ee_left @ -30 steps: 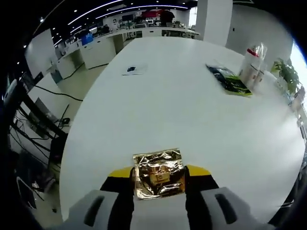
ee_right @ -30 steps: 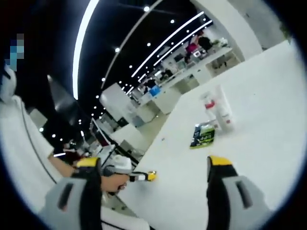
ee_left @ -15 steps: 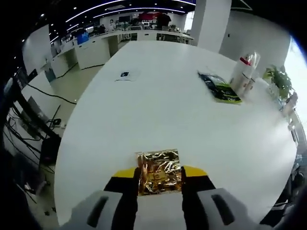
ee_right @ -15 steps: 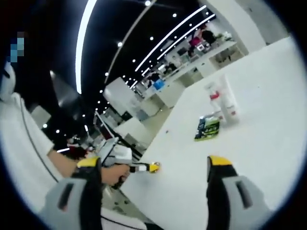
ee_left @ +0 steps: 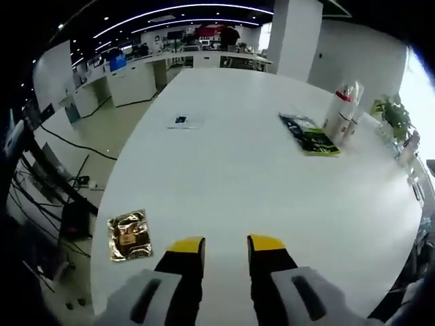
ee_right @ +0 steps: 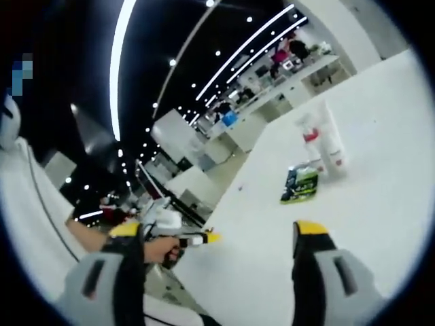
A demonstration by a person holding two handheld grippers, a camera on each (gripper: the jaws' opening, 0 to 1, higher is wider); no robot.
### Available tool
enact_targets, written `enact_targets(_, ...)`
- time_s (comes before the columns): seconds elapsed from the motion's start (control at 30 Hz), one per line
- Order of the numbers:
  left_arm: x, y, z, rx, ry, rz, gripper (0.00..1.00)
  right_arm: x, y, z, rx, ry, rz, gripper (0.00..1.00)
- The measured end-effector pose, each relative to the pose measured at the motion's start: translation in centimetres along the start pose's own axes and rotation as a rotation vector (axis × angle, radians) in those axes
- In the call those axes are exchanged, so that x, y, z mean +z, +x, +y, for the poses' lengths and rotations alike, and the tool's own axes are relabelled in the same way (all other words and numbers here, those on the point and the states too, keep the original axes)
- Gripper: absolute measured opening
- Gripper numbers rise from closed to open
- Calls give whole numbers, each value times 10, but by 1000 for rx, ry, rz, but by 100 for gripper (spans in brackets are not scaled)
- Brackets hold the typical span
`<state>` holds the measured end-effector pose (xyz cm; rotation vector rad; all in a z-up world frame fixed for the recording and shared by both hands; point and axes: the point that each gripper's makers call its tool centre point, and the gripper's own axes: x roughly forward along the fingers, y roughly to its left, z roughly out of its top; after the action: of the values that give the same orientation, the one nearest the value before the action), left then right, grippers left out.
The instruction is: Arrange the skincare products in the storage area until every visible bottle or jar stands upright without overlapping.
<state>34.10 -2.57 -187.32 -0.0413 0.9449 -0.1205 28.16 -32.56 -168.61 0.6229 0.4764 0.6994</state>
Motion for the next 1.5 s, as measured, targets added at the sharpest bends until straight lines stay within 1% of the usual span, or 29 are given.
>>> enact_targets(0.03, 2, 0, 11, 27, -16, -15, 37, -1, 2, -1, -2, 2, 3, 88)
enact_targets(0.07, 5, 0, 30, 71, -52, -25, 42, -2, 6, -4, -14, -2, 11, 88)
enact_targets(0.1, 6, -1, 41, 94, -70, -32, 50, -2, 7, -4, -18, -1, 13, 88)
enact_targets(0.13, 7, -1, 51, 114, -84, -35, 53, -2, 8, -5, -23, 1, 14, 88)
enact_targets(0.2, 4, 2, 78, 166, -113, -15, 60, -1, 15, -3, -31, 13, 3, 88)
enact_targets(0.27, 0, 7, 94, 192, -120, 6, 67, -4, 21, -1, -31, 15, 6, 88)
enact_targets(0.33, -6, 9, 104, 223, -92, 38, 67, -4, 25, 2, -36, 13, 13, 88)
enact_targets(0.4, -7, 14, 108, 228, -108, 47, 67, -2, 27, 5, -32, 11, 6, 88)
enact_targets(0.5, -12, 22, 106, 222, -114, 87, 66, -4, 30, 3, -38, 5, 14, 88)
enact_targets(0.53, -7, 22, 104, 209, -165, 53, 65, -6, 30, 2, -51, 2, 23, 88)
enact_targets(0.6, -9, 22, 105, 213, -197, 67, 64, -5, 28, 5, -47, 7, 11, 88)
enact_targets(0.67, -10, 21, 99, 191, -227, 70, 61, -10, 28, 4, -48, 12, 16, 88)
enact_targets(0.7, -10, 20, 99, 203, -207, 65, 59, -12, 27, 3, -52, 13, 23, 88)
enact_targets(0.77, -8, 19, 90, 171, -161, 66, 49, -15, 25, 1, -61, 16, 24, 87)
enact_targets(0.8, -8, 19, 89, 164, -152, 68, 40, -15, 25, 0, -61, 18, 23, 87)
enact_targets(0.83, -7, 19, 83, 140, -128, 73, 40, -13, 23, 0, -60, 23, 17, 87)
enact_targets(0.87, -8, 19, 83, 154, -138, 74, 40, -12, 22, 0, -60, 23, 14, 87)
enact_targets(0.9, -8, 18, 81, 142, -135, 72, 39, -11, 22, -1, -62, 22, 14, 87)
enact_targets(0.97, -8, 18, 73, 101, -100, 77, 39, -10, 19, -2, -65, 22, 13, 87)
enact_targets(1.0, -7, 18, 70, 92, -111, 77, 39, -10, 18, -2, -62, 25, 10, 87)
enact_targets(1.07, -7, 17, 57, 42, -123, 80, 38, -10, 17, -1, -60, 27, 13, 87)
enact_targets(1.1, -8, 16, 51, 44, -97, 88, 38, -11, 16, -2, -61, 21, 19, 87)
enact_targets(1.17, -7, 13, 32, 5, -19, 71, 38, -12, 15, -3, -60, 19, 28, 87)
enact_targets(1.27, -8, 12, 10, -36, -6, 56, 38, -8, 15, -4, -54, 12, 27, 87)
enact_targets(1.3, -10, 11, -2, -60, 2, 58, 38, -7, 15, -5, -55, 11, 27, 87)
enact_targets(1.33, -11, 11, -6, -65, 4, 60, 38, -6, 15, -5, -55, 10, 27, 87)
enact_targets(1.4, -12, 7, -36, -126, 26, 49, 38, -4, 16, -2, -41, 12, 22, 87)
enact_targets(1.43, -11, 6, -41, -137, 28, 43, 38, -4, 16, -2, -36, 11, 28, 87)
enact_targets(1.5, -7, -1, -69, -189, 84, 12, 38, -8, 18, -3, -32, -3, 47, 87)
